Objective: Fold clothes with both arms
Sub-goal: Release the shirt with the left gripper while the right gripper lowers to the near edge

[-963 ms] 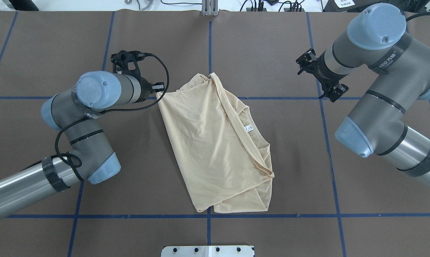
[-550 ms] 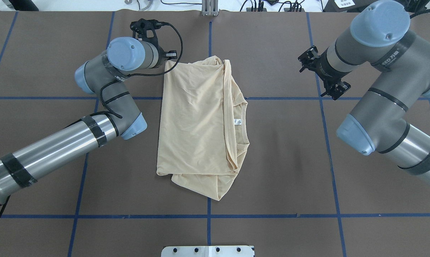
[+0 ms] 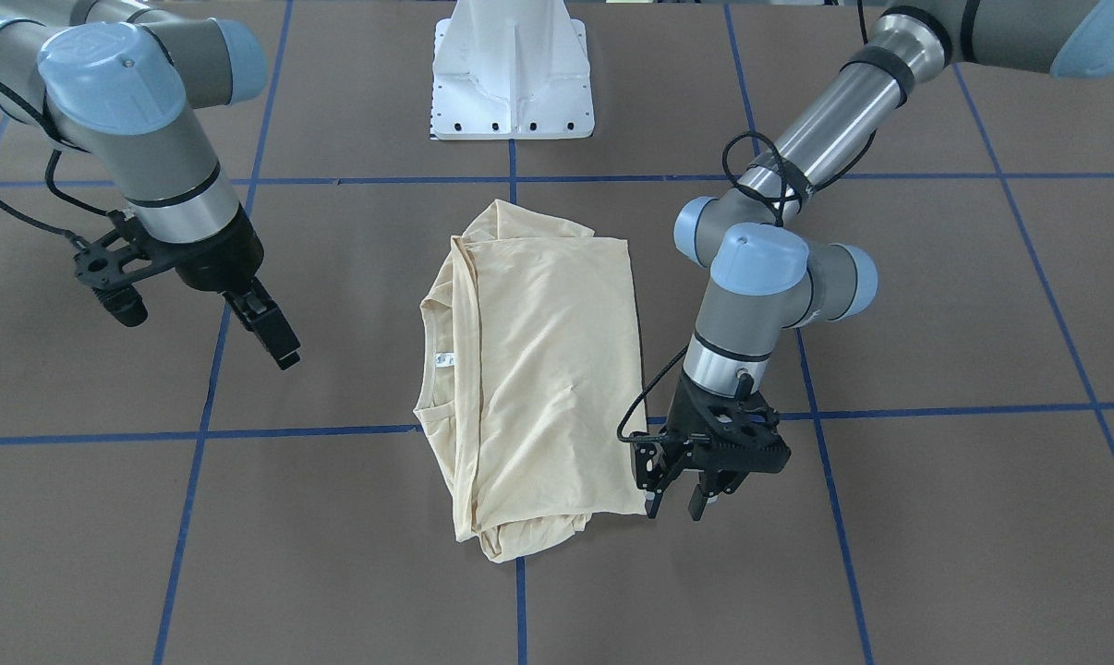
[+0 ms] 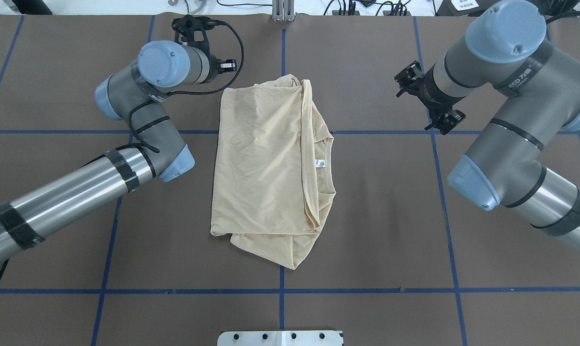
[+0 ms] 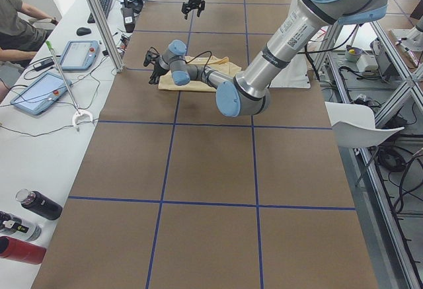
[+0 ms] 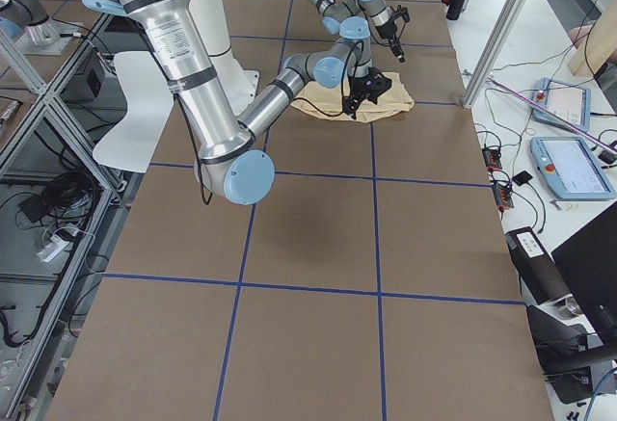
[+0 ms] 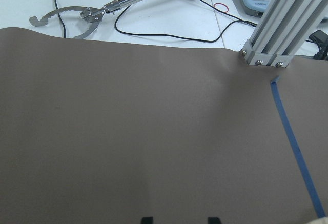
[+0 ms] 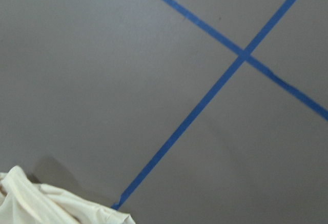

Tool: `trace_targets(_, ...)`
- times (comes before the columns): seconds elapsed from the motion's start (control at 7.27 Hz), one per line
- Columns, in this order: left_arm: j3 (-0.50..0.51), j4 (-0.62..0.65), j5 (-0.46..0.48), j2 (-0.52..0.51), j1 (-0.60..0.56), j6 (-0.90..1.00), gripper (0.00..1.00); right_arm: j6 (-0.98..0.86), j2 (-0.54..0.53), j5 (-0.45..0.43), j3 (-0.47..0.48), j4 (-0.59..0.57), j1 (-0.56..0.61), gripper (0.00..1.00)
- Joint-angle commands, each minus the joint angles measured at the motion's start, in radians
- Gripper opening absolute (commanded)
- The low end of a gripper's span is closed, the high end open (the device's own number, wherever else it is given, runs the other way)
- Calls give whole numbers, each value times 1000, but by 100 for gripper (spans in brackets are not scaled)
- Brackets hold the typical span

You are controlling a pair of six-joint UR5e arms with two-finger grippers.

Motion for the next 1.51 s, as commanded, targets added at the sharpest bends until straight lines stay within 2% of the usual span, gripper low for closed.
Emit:
trace_targets(0.0,-277,59,-66,191,-5,0,59,229,6,-82,15,122,-144,100)
trace_targets(0.14,-342,101,-68,226,-5,-6,59,308,16,-215,15,125,-258,100)
trace_targets(0.28,-363,104,-68,244,-5,-10,59,407,22,-372,21,125,-357,100)
trace_targets(0.55,-364,104,-68,245,-5,-20,59,530,27,-405,21,124,-457,100)
trace_targets(0.83,-364,104,-66,244,-2,-35,59,534,24,-443,6,118,-512,100)
trace_targets(1.38,-364,104,-66,242,7,-67,59,534,30,-451,-69,124,-525,98)
